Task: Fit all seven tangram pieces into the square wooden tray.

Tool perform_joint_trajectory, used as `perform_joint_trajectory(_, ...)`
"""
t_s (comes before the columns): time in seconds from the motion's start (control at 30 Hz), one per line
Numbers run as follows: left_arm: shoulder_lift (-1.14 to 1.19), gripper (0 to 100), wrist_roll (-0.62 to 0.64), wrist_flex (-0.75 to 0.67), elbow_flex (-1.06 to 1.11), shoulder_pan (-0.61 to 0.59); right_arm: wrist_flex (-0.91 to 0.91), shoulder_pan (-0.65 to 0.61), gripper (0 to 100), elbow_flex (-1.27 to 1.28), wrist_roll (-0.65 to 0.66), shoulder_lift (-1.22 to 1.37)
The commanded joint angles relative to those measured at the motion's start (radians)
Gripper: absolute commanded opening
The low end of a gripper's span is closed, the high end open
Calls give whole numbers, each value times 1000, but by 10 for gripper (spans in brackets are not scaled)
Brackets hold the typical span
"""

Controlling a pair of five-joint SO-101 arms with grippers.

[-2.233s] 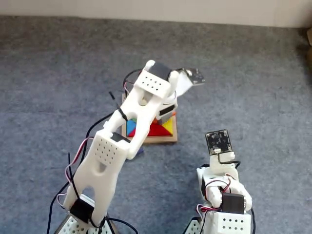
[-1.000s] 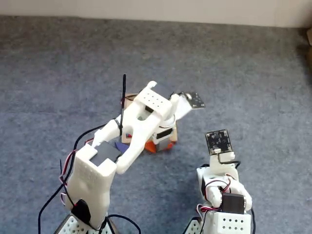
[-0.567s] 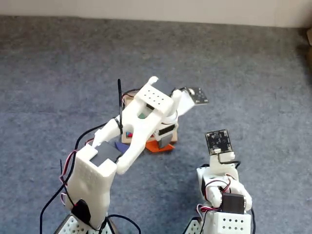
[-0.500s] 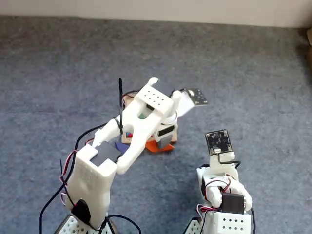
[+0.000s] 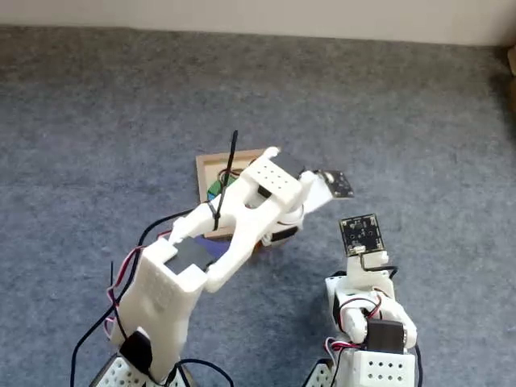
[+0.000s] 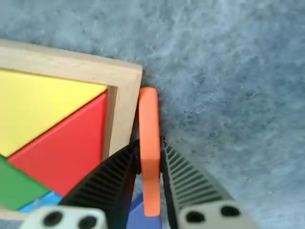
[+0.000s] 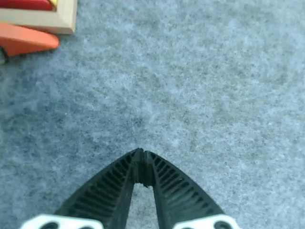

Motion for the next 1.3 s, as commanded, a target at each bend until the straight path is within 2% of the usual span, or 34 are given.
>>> perform_joint_trajectory(0.0, -119, 5, 71, -3, -1, -5, 2, 10, 6, 67, 12, -13)
perform_joint_trajectory(0.17, -259, 5, 84, 28, -4, -7, 2, 10, 6, 67, 12, -13)
perform_joint_trajectory(0.3, -317, 5, 78, 17, -10, -70, 2, 10, 6, 67, 12, -13)
perform_joint_trajectory(0.6, -297, 5, 23, -218, -10, -254, 2, 10, 6, 67, 12, -13)
perform_joint_trajectory(0.93, -139, 6, 20, -384, -21, -277, 2, 10, 6, 67, 12, -13)
perform_joint_trajectory(1.13, -142, 177, 28, -388, -21, -282, 2, 10, 6, 67, 12, -13)
perform_joint_trajectory(1.27, -182, 192, 23, -370, -19, -275, 2, 10, 6, 67, 12, -13)
